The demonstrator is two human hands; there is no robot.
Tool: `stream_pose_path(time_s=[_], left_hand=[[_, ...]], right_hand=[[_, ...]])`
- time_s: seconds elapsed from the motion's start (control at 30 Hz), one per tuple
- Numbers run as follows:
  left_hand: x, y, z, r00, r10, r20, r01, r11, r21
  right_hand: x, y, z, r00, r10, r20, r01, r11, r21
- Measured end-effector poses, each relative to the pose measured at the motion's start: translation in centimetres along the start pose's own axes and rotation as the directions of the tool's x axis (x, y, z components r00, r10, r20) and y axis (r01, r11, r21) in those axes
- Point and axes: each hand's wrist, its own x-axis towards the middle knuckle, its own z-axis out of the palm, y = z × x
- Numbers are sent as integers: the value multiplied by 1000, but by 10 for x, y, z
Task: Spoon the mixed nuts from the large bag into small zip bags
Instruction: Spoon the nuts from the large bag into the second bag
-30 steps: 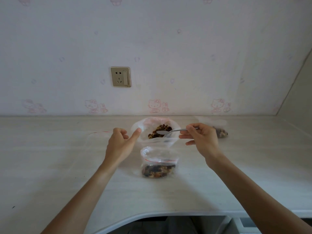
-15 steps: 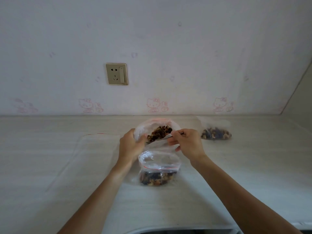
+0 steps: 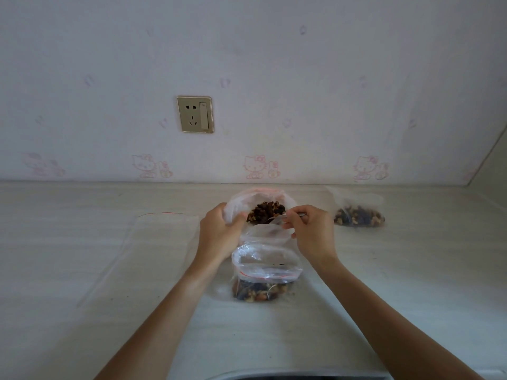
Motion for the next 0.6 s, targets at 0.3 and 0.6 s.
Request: stream_pose_path(time_s=[0.3,0.6], left_hand=[[4,-7,-1,1000,-2,-14,3,1000,24],[4,-11,3,1000,12,20,-13,999,31]], right_hand=[[-2,4,3,999,-31,-39,31,999,-15],[-1,3,9,996,54,-76,-47,995,82]])
